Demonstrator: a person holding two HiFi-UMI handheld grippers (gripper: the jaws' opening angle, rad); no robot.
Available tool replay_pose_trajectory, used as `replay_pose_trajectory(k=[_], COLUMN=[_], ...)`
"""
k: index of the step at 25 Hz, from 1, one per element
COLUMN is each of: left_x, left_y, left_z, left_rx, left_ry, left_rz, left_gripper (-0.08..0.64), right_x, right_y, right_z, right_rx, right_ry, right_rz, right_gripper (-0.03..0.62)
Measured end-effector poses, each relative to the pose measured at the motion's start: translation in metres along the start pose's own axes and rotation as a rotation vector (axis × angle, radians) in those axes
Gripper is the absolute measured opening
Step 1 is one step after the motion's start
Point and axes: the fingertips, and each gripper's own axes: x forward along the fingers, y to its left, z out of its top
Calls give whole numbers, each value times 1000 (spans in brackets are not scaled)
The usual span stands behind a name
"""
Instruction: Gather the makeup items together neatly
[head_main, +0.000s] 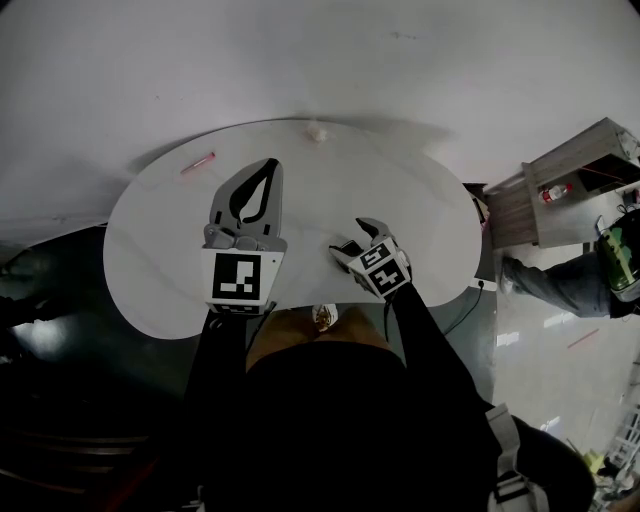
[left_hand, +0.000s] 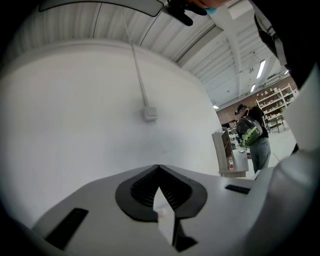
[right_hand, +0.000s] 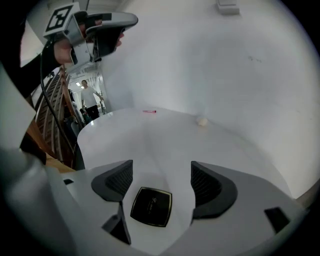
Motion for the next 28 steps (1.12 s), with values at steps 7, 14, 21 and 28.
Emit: replay_pose_trajectory(k=[7,14,21,28], left_x=[-2,-3,-6,-14], left_y=[2,5,11,20], left_z=[-5,-6,-6,-13], left_rx=[-3,-12,-26,-43], left_ry=[15,12,7,10], left_rz=[2,8,27,54], left_gripper=[14,14,14,14], right_x=[16,27,29,29], right_y=[8,8,11,13], right_z=[-41,-72,-91,-80], right_rx=[48,41,-37,-135], right_ry=[146,240,330,324], right_rz=[25,12,9,2], right_gripper=[362,364,352,347])
